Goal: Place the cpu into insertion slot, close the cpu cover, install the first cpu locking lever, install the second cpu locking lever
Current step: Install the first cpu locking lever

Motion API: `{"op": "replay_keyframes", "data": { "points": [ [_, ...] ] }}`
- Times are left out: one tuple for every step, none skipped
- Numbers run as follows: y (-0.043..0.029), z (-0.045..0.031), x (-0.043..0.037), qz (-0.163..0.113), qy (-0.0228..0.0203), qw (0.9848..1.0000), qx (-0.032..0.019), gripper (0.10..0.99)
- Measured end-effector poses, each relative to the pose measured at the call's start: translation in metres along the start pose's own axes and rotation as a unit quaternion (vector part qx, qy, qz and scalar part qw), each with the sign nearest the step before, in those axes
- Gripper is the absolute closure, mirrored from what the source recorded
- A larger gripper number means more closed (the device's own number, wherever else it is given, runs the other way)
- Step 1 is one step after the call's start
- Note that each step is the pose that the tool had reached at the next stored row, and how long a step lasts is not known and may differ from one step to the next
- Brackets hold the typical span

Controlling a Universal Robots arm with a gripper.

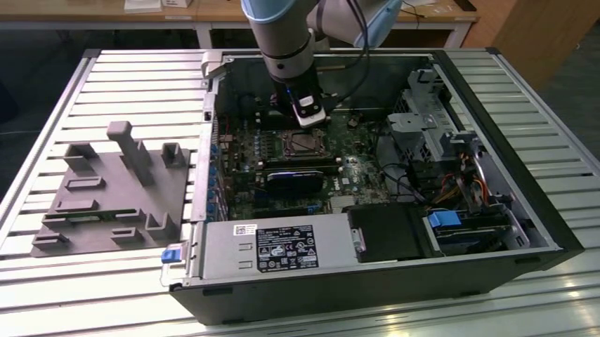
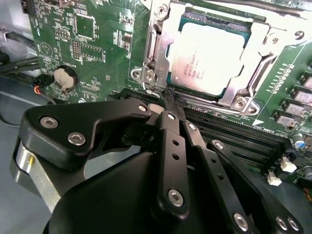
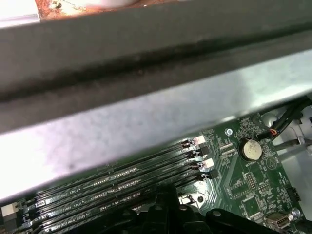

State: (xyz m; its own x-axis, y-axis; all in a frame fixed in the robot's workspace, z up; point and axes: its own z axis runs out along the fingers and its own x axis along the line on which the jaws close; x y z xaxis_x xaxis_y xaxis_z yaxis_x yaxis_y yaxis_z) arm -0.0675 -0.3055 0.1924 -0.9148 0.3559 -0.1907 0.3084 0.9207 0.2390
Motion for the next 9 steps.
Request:
{"op": "replay_keyframes", "data": {
  "points": [
    [0.0003, -0.0011, -0.0002, 0.000, -0.0002, 1.0000, 0.0006, 0.980],
    [0.0006, -0.0022, -0.0004, 0.000, -0.0004, 1.0000, 0.0011, 0.980],
    [0.0009, -0.0035, -0.0007, 0.000, -0.0006, 1.0000, 0.0016, 0.980],
    [0.0013, -0.0051, -0.0010, 0.000, -0.0008, 1.0000, 0.0022, 0.980],
    [0.0017, -0.0067, -0.0013, 0.000, -0.0011, 1.0000, 0.0029, 0.980],
    [0.0021, -0.0082, -0.0016, -0.001, -0.0013, 1.0000, 0.0036, 0.980],
    [0.0024, -0.0095, -0.0019, -0.001, -0.0015, 1.0000, 0.0041, 0.980],
    [0.0027, -0.0105, -0.0021, -0.001, -0.0016, 1.0000, 0.0044, 0.980],
    [0.0029, -0.0115, -0.0023, 0.000, -0.0018, 1.0000, 0.0048, 0.980]
  ]
}}
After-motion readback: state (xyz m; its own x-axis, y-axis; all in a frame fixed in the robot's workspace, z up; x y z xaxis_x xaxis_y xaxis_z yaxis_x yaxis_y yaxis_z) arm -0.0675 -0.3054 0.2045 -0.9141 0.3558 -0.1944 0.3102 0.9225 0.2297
